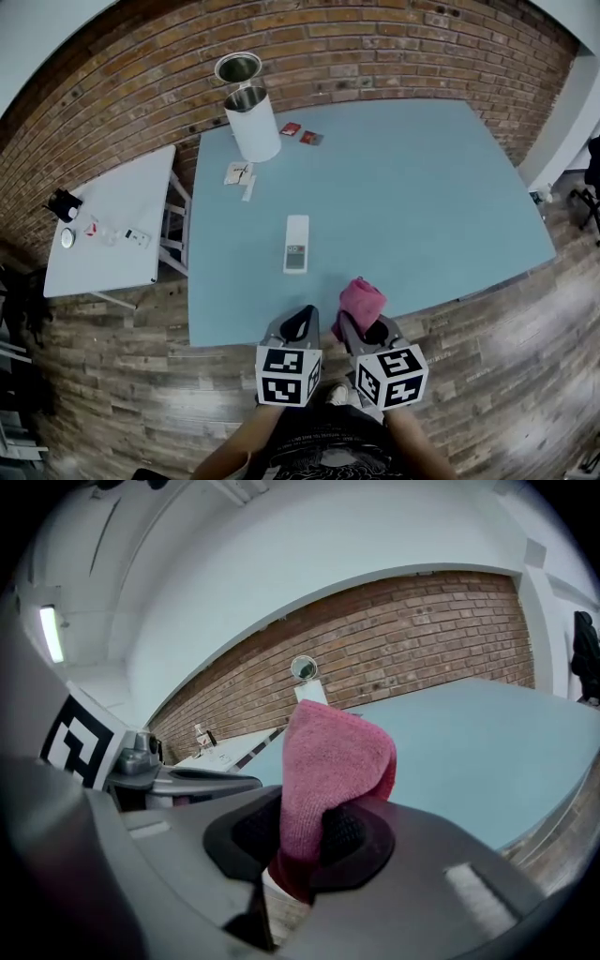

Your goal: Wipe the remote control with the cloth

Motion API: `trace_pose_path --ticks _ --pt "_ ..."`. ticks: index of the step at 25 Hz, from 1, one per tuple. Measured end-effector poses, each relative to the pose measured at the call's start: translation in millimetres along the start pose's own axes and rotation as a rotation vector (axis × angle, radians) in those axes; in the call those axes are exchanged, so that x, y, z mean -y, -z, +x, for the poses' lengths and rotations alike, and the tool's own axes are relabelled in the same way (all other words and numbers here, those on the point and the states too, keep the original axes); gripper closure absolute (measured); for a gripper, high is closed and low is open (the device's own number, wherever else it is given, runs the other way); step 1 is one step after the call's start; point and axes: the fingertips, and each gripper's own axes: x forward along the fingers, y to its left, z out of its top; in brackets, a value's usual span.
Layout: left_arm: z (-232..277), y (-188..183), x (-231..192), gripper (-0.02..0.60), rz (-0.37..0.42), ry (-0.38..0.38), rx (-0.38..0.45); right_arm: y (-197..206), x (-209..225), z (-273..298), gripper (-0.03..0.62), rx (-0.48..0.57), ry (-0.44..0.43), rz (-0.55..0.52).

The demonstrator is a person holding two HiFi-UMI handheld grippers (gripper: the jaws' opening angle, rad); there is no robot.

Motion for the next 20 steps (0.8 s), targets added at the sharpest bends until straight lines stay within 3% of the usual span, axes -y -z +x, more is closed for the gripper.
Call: trace_pose_path --ticks 6,7,14,20 --pt "21.5 -0.3 -31.8 0.572 0.014 -0.113 -0.007 -2.8 13.0 18.2 0.525 -0.027 -0.012 0.005" --pt "27.3 0.8 -38.1 0.537 0.02 -0.128 -0.016 -4.2 16.4 22.6 0.525 -0.031 -0.01 0.004" --pt "70.6 7.2 -63.6 0.467 0.069 -0.166 -0.064 -17.7 32.4 47.2 0.525 -0.06 0.004 -0.032" --pt "90.2 16.6 -85.2 0.369 0.085 -0.212 -0.125 -30.2 31.1 72.4 0.525 -0.099 -0.007 -0.062"
